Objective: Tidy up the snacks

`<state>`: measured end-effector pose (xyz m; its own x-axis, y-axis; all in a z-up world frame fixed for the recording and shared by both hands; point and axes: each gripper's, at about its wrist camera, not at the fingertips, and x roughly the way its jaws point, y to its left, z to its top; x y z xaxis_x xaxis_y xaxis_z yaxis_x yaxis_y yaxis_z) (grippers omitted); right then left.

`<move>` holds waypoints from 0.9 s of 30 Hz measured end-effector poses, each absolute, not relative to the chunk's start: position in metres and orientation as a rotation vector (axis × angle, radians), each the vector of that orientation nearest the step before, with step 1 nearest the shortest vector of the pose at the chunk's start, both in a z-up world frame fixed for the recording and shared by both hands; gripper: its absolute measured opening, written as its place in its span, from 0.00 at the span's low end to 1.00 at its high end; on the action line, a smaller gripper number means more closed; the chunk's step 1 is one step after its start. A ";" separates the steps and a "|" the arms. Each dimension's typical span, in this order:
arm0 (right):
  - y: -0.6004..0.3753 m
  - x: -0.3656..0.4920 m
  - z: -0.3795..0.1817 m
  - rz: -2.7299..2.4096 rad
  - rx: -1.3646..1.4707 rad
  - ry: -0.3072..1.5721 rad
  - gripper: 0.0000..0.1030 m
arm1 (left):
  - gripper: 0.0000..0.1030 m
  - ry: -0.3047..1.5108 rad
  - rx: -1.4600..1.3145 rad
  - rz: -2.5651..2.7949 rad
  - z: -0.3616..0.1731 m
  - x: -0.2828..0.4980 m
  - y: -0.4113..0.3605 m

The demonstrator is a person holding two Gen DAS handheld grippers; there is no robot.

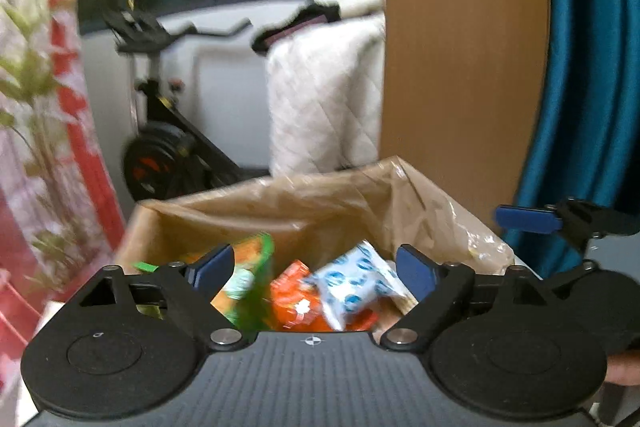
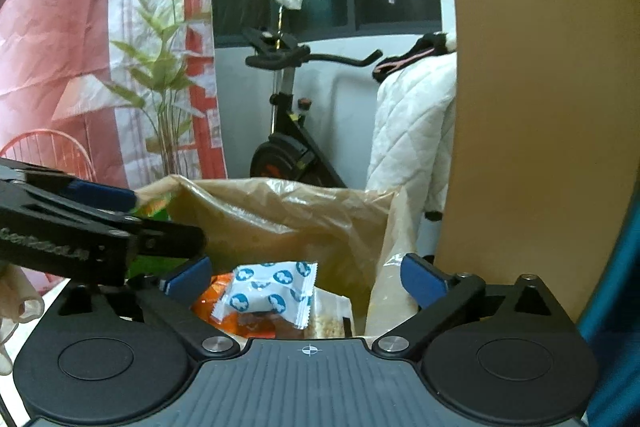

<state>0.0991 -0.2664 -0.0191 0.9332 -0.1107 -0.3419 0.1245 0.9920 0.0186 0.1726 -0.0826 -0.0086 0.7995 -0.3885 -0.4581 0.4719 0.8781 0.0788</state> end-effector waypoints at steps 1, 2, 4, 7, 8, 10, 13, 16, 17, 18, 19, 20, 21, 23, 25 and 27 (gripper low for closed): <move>-0.266 0.095 -0.016 -0.125 0.042 0.342 0.99 | 0.87 0.435 0.196 -0.455 -0.006 0.168 -0.080; -0.264 0.090 -0.014 -0.129 0.046 0.336 0.99 | 0.87 0.429 0.191 -0.447 -0.003 0.164 -0.076; -0.260 0.082 -0.009 -0.144 0.060 0.327 0.99 | 0.87 0.426 0.171 -0.439 0.002 0.158 -0.070; -0.254 0.069 -0.001 -0.179 0.082 0.314 0.99 | 0.87 0.406 0.144 -0.428 0.010 0.145 -0.059; -0.252 0.065 0.001 -0.187 0.086 0.310 0.99 | 0.87 0.399 0.141 -0.416 0.012 0.139 -0.056; -0.247 0.057 0.004 -0.199 0.092 0.301 0.99 | 0.87 0.393 0.142 -0.385 0.015 0.129 -0.050; -0.240 0.043 0.008 -0.213 0.111 0.286 0.99 | 0.87 0.380 0.156 -0.315 0.020 0.113 -0.041; -0.233 0.029 0.011 -0.209 0.131 0.271 0.99 | 0.87 0.364 0.191 -0.237 0.023 0.095 -0.037; -0.230 0.024 0.011 -0.207 0.134 0.269 0.99 | 0.87 0.359 0.198 -0.223 0.024 0.088 -0.036; -0.228 0.020 0.011 -0.206 0.134 0.269 0.99 | 0.87 0.350 0.201 -0.212 0.025 0.081 -0.034; -0.224 0.016 0.010 -0.207 0.131 0.270 0.99 | 0.88 0.344 0.201 -0.205 0.025 0.074 -0.032; -0.221 0.011 0.010 -0.212 0.128 0.272 0.99 | 0.88 0.343 0.198 -0.203 0.025 0.067 -0.031; -0.217 0.007 0.008 -0.217 0.124 0.276 0.99 | 0.88 0.348 0.194 -0.204 0.024 0.063 -0.028; -0.211 -0.001 0.006 -0.225 0.122 0.284 0.99 | 0.88 0.367 0.184 -0.201 0.024 0.056 -0.023; -0.205 -0.009 0.003 -0.232 0.121 0.291 0.99 | 0.88 0.382 0.153 -0.204 0.021 0.050 -0.016; -0.201 -0.016 0.001 -0.233 0.124 0.294 0.99 | 0.88 0.397 0.124 -0.203 0.019 0.047 -0.010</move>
<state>-0.0158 -0.2012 0.0015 0.9306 -0.2093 -0.3003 0.2453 0.9655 0.0870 0.0469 -0.0102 0.0187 0.9025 -0.1719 -0.3950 0.2202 0.9722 0.0801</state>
